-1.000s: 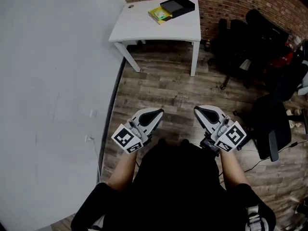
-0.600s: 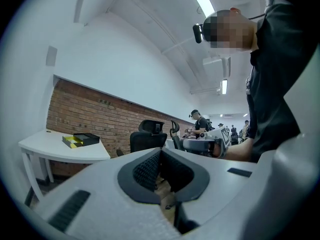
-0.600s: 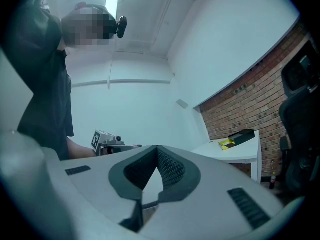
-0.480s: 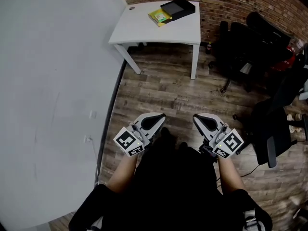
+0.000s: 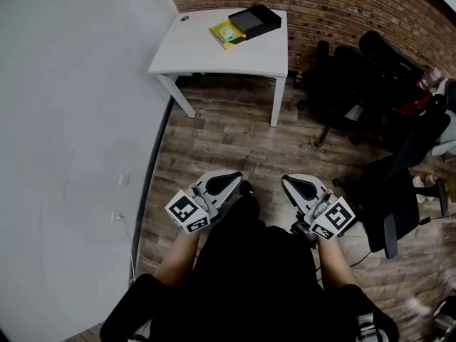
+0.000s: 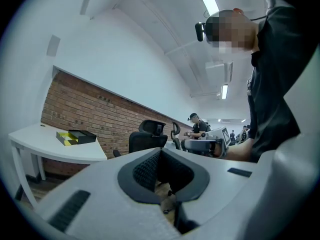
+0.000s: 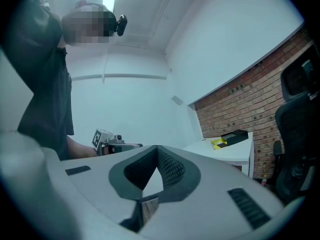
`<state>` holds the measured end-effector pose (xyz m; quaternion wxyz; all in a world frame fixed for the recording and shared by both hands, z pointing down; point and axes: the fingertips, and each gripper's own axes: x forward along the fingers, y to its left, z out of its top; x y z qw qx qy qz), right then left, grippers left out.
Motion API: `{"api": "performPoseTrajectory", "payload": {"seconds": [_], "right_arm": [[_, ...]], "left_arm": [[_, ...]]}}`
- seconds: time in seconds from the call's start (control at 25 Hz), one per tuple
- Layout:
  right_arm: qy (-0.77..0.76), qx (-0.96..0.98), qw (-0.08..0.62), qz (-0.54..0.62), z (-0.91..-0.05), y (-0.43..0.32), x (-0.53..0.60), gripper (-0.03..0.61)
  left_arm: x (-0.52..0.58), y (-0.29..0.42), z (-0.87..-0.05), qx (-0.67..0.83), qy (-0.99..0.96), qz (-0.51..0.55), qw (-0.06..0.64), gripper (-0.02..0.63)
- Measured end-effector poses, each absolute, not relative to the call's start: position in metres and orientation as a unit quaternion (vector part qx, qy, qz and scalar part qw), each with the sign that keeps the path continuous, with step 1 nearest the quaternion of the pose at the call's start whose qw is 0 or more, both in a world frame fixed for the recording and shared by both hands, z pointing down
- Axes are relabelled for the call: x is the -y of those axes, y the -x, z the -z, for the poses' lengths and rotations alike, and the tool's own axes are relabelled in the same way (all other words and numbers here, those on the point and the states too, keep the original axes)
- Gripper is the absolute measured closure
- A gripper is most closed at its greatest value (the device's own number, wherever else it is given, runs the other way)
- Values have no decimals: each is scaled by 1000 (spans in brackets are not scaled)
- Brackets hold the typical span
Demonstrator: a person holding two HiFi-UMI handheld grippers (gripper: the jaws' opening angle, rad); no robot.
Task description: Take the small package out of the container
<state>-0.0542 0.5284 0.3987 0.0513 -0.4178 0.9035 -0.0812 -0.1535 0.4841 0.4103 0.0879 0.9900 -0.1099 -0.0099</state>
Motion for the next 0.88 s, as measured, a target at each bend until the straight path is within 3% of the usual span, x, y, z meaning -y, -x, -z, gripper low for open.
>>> {"api": "performPoseTrajectory", "payload": {"seconds": [0.88], "right_arm": [[452,-887,35,91,-384,-12,-280,572]], "left_arm": [[-244,93,-417,81,-989,15,122,598]]}}
